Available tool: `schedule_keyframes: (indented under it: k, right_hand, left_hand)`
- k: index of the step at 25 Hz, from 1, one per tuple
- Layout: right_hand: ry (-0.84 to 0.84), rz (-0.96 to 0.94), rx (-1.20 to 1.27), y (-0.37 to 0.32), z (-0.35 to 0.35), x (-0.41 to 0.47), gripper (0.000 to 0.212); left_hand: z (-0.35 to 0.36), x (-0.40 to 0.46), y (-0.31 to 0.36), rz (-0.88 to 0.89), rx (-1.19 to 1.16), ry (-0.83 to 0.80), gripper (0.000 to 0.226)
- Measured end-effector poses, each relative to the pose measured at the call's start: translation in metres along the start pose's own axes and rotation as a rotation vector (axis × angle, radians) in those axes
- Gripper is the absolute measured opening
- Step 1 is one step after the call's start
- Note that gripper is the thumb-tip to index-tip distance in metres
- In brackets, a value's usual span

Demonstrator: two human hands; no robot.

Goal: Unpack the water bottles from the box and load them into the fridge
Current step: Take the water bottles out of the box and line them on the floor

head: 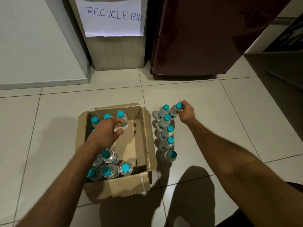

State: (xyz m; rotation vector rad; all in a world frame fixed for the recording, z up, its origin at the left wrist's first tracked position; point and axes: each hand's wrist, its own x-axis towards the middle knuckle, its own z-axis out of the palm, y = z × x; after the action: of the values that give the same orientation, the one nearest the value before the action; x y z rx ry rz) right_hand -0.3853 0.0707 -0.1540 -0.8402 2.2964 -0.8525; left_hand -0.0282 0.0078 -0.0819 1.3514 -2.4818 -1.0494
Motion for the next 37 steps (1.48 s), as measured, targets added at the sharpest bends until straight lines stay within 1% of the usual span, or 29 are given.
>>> schedule_keyframes:
  k: [2, 5, 7, 9, 10, 11, 13, 14, 15, 16, 17, 19, 20, 21, 23, 25, 27, 29, 33, 37]
  right_hand:
    - [-0.023, 0.017, -0.02, 0.003, 0.004, 0.002, 0.025]
    - [-0.034, 0.019, -0.049, 0.01, 0.008, -0.001, 0.025]
    - [-0.043, 0.021, -0.064, 0.012, 0.008, -0.003, 0.027]
    - [-0.028, 0.042, -0.056, 0.008, 0.006, -0.009, 0.034]
    - [0.028, 0.048, -0.043, 0.002, 0.006, -0.016, 0.037]
    - [0.121, 0.023, -0.039, -0.005, 0.005, -0.023, 0.036]
    - [0.3, -0.12, -0.02, -0.029, 0.006, -0.054, 0.026]
    - [0.309, -0.218, 0.029, -0.044, 0.009, -0.074, 0.02]
    - [0.244, -0.297, 0.094, -0.058, 0.014, -0.096, 0.015]
    - [0.121, -0.342, 0.142, -0.072, 0.021, -0.12, 0.013]
    - [-0.037, -0.352, 0.14, -0.081, 0.03, -0.144, 0.012]
    - [-0.38, -0.315, 0.015, -0.091, 0.053, -0.184, 0.015]
    - [-0.5, -0.304, -0.069, -0.092, 0.065, -0.201, 0.019]
    - [-0.568, -0.297, -0.149, -0.09, 0.077, -0.213, 0.024]
    - [-0.614, -0.275, -0.32, -0.083, 0.097, -0.231, 0.035]
    - [-0.625, -0.246, -0.433, -0.074, 0.11, -0.242, 0.043]
    - [-0.606, -0.245, -0.43, -0.067, 0.118, -0.248, 0.044]
    - [-0.567, -0.261, -0.396, -0.063, 0.123, -0.25, 0.042]
    - [-0.514, -0.29, -0.393, -0.055, 0.125, -0.248, 0.041]
    - [-0.464, -0.311, -0.368, -0.049, 0.116, -0.247, 0.038]
  left_hand:
    - [-0.001, 0.0, -0.006, -0.063, 0.012, 0.014, 0.037]
    - [0.004, -0.002, -0.01, -0.115, 0.04, -0.009, 0.037]
    - [0.007, -0.002, -0.012, -0.118, 0.064, -0.035, 0.037]
    - [0.009, 0.0, -0.014, -0.095, 0.105, -0.066, 0.034]
    - [0.009, 0.001, -0.012, -0.081, 0.124, -0.116, 0.031]
    - [0.01, 0.002, -0.01, -0.071, 0.13, -0.199, 0.028]
    - [0.014, 0.005, -0.003, -0.104, 0.14, -0.409, 0.024]
    - [0.017, 0.006, 0.002, -0.132, 0.164, -0.5, 0.022]
    - [0.019, 0.007, 0.006, -0.137, 0.199, -0.556, 0.023]
    - [0.021, 0.009, 0.009, -0.137, 0.243, -0.586, 0.024]
    - [0.022, 0.01, 0.011, -0.139, 0.272, -0.595, 0.024]
    - [0.021, 0.01, 0.009, -0.15, 0.32, -0.619, 0.02]
    - [0.019, 0.008, 0.005, -0.166, 0.362, -0.634, 0.021]
    - [0.018, 0.005, 0.0, -0.191, 0.406, -0.644, 0.023]
    - [0.015, -0.002, -0.014, -0.225, 0.481, -0.641, 0.03]
    - [0.016, -0.011, -0.021, -0.207, 0.553, -0.59, 0.032]
    - [0.021, -0.017, -0.025, -0.172, 0.576, -0.51, 0.03]
    - [0.023, -0.02, -0.026, -0.158, 0.558, -0.47, 0.028]
    - [0.02, -0.018, -0.029, -0.186, 0.451, -0.483, 0.028]
    - [0.023, -0.015, -0.021, -0.137, 0.37, -0.479, 0.028]
